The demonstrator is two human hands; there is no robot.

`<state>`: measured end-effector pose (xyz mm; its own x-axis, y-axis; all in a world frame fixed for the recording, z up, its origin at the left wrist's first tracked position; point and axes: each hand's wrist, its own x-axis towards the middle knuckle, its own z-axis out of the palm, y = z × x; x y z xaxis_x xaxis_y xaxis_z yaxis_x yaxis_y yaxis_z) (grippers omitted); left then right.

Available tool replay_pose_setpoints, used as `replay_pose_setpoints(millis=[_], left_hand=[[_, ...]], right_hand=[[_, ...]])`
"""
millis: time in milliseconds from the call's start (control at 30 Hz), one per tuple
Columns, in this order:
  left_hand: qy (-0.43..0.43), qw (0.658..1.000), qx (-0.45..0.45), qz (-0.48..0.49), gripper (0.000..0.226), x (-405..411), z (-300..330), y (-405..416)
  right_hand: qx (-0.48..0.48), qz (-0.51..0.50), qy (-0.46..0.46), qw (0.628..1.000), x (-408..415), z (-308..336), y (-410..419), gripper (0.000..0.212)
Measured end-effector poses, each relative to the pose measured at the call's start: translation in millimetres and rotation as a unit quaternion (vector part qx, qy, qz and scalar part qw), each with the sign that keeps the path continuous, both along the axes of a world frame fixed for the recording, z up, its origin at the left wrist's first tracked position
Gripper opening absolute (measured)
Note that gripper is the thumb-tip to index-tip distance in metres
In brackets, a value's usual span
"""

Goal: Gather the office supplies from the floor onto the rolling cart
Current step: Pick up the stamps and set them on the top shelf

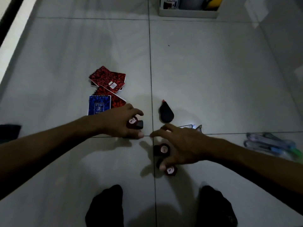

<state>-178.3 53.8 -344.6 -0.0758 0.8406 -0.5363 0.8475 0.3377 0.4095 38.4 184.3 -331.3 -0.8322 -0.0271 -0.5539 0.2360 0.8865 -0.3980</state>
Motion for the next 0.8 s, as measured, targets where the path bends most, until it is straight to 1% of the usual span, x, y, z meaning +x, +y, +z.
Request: replay_pose_setpoints(millis=[67, 100, 167, 233, 333, 400, 500, 633, 800], left_hand=[[0.003, 0.999, -0.027, -0.017, 0.095, 7, -1, -3], [0.007, 0.999, -0.029, -0.024, 0.092, 10, -3, -4], [0.014, 0.999, -0.009, -0.035, 0.076, 15, -7, -6], [0.018, 0.999, 0.019, -0.034, 0.060, 17, -9, -8], [0.020, 0.998, 0.044, -0.030, 0.046, 20, -9, -10], [0.024, 0.997, 0.060, -0.033, 0.040, 23, -9, -12], [0.028, 0.996, 0.069, -0.039, 0.036, 28, -10, -13], [0.017, 0.996, 0.079, -0.026, 0.038, 29, -9, -9], [0.022, 0.995, 0.100, -0.001, 0.045, 19, 2, 8]], right_hand=[[0.010, 0.035, -0.008, 0.999, 6, -1, -9, 0.097], [0.019, 0.055, -0.012, 0.998, 8, -2, -12, 0.095], [0.029, 0.084, -0.012, 0.996, 11, -6, -13, 0.087], [0.018, 0.090, 0.005, 0.996, 15, -8, -14, 0.072], [0.012, 0.104, 0.066, 0.992, 21, -11, -19, 0.039], [0.022, 0.098, 0.089, 0.991, 23, -16, -22, 0.028], [0.027, 0.073, 0.108, 0.991, 23, -24, -19, 0.024], [0.024, 0.028, 0.141, 0.989, 15, -21, -7, 0.019], [0.061, -0.025, 0.181, 0.981, -11, -8, 11, 0.025]])
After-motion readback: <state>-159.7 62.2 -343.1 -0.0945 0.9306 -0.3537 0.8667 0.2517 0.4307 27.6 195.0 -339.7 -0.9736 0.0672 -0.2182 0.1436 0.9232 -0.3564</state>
